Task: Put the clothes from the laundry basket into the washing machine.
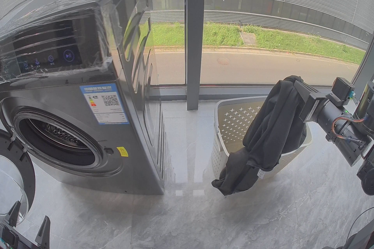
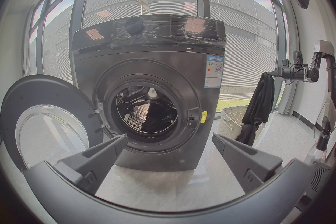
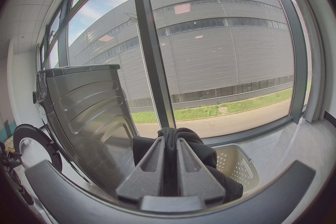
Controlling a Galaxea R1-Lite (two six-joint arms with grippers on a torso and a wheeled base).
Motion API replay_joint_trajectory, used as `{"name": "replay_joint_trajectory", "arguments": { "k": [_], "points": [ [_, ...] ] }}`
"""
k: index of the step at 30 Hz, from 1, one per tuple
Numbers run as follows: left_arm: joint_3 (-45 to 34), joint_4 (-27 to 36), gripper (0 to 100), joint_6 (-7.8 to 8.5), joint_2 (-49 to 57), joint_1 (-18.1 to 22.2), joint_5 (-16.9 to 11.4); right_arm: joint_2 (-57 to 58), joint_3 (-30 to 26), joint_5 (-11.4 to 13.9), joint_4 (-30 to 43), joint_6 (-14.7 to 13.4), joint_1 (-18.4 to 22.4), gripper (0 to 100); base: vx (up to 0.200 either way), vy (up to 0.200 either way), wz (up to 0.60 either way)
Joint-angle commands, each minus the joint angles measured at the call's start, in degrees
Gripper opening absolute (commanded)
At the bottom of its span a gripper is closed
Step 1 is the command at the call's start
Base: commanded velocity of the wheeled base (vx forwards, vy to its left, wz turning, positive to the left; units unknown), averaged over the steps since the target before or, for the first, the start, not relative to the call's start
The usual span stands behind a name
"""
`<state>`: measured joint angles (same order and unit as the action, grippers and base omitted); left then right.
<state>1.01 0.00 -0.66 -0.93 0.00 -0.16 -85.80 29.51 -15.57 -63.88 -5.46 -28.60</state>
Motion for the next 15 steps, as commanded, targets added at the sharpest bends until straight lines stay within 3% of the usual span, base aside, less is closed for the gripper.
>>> {"name": "replay_joint_trajectory", "arguments": {
  "k": [1,9,15],
  "points": [
    [-0.8,0.0,100,-0.04,0.9,0.0,0.0,-0.2,-0.2,0.0,0.0,-0.1,-0.4,0,0.0,0.2,0.0],
    [-0.8,0.0,100,-0.04,0.9,0.0,0.0,-0.8,-0.9,-0.5,-1.3,-0.3,-2.2,0,0.0,0.2,0.0],
    [-0.8,0.0,100,0.04,0.9,0.0,0.0,-1.1,-1.4,-0.3,-1.3,-0.3,-2.1,0,0.0,0.0,0.0]
  ]
}}
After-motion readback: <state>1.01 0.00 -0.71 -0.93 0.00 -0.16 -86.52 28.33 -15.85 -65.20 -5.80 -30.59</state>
